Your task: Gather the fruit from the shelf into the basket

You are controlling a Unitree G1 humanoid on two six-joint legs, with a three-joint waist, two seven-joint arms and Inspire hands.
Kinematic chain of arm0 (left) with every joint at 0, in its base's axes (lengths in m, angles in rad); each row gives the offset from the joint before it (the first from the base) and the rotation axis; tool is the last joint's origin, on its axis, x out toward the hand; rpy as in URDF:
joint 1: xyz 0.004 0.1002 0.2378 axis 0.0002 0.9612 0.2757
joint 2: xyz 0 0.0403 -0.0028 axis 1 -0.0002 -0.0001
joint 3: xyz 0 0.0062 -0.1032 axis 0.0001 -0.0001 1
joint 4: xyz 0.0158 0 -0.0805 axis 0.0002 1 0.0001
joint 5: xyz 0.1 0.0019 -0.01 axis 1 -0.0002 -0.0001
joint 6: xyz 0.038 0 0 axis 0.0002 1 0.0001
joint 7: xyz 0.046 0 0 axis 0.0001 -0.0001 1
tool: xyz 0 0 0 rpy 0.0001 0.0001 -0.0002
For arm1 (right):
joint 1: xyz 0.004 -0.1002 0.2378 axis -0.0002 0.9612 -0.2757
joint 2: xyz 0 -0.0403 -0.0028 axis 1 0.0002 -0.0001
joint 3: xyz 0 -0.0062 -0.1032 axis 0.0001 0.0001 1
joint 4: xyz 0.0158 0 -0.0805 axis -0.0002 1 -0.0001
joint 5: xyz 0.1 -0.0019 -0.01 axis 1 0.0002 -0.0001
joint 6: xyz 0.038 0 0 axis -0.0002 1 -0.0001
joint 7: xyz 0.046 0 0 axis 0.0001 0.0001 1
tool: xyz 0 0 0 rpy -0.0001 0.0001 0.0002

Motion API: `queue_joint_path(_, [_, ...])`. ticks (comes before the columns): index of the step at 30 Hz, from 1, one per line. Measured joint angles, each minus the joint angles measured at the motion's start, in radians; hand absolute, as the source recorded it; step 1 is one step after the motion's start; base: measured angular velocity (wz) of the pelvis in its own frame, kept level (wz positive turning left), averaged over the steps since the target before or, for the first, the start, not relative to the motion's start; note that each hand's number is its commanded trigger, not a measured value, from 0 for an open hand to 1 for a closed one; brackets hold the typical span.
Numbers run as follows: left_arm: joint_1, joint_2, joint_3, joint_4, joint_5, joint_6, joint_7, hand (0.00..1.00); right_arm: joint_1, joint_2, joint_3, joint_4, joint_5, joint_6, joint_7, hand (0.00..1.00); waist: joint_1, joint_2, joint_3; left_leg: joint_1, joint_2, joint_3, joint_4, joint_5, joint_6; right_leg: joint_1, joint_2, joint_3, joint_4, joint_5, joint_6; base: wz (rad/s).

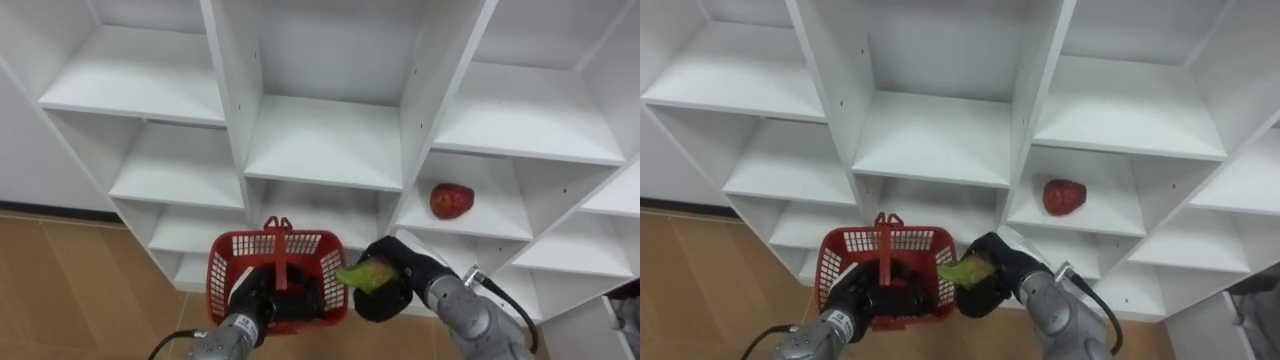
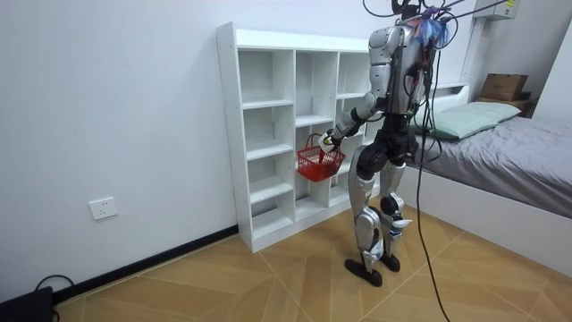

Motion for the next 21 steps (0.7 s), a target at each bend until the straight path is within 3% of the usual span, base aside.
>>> queue_joint_path(21, [0.000,0.002,-0.049,-0.003,-0.008,0.000,-0.051,1.00,-0.026,0.006,0.031,0.069,0.050,0.001,-0.035,1.00,0.003,0.000,0.0005,0.000,0.000,-0.007,0.009,-0.013,0.002,0.011,0.001,-0.003,-0.003,-0.003,0.004,0.00])
